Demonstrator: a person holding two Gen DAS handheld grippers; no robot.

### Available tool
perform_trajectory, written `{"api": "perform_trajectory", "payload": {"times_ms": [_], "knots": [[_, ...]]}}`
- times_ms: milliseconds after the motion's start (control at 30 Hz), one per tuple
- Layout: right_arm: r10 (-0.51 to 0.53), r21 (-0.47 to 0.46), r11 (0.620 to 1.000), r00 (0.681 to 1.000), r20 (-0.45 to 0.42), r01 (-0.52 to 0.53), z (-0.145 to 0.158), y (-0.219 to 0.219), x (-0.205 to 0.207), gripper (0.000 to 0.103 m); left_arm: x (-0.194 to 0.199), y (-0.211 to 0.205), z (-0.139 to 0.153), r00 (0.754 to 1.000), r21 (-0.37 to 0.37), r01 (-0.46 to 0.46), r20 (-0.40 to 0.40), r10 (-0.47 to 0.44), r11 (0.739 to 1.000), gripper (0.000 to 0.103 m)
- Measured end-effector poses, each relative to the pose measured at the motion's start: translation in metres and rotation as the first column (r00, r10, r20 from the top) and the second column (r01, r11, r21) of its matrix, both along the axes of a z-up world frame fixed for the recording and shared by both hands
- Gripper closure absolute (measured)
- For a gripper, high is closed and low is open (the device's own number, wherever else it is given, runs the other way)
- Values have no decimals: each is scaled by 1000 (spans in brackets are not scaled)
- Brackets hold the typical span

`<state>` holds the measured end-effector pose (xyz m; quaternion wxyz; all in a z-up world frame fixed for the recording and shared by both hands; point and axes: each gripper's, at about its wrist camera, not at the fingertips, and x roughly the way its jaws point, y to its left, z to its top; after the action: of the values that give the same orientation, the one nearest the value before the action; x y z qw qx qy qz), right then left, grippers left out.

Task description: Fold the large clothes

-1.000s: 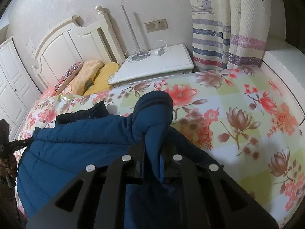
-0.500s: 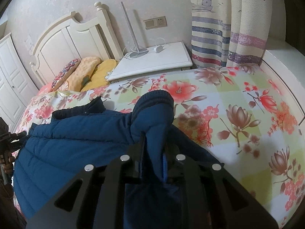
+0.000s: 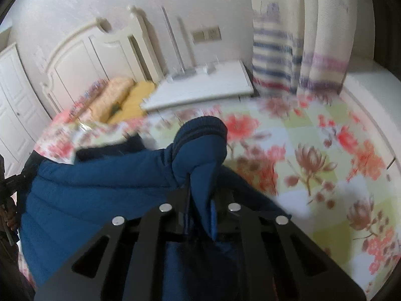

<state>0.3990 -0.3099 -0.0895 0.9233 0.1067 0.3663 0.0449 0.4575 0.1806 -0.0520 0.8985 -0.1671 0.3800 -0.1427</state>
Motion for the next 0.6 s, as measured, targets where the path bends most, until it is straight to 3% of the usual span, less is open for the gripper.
{"api": "perform_trajectory", "payload": {"times_ms": [67,167,233,300,333,367,400,467,500,567,600], "knots": [[1,9,1000,998,55,-1,24,4,-4,93,-1,3,18,1000,2,-20,21,20,1000,90],[-19,-1,1000,998,58,19,29,6,7,93,15,-6,10,998,63,-50,-25,52,997,89],[-42,-96,995,998,-44,38,1,12,27,84,27,-16,-17,993,130,-19,-109,33,991,88],[-46,-91,995,986,-163,31,-31,10,37,71,28,-23,-38,985,190,-3,-169,36,982,79],[-54,-74,996,982,-180,41,-37,6,36,65,24,-25,-44,983,213,-22,-174,60,977,72],[-59,-49,997,985,-160,52,-34,2,30,58,19,-24,-42,984,228,-45,-156,83,973,62],[-77,-38,997,989,-128,72,-26,-1,21,39,13,-24,-35,984,257,-82,-133,120,963,54],[-94,-64,994,994,-49,91,-5,1,5,36,-12,-27,-1,964,352,-255,26,263,900,43],[-73,-84,994,997,7,73,10,9,-4,36,-27,-36,20,951,359,-308,133,278,881,41],[-7,-110,994,998,66,15,30,32,-14,33,-43,-63,50,950,359,-277,243,198,891,7],[49,-134,990,995,85,-37,39,51,-16,30,-45,-76,57,954,368,-241,262,149,898,6]]}}
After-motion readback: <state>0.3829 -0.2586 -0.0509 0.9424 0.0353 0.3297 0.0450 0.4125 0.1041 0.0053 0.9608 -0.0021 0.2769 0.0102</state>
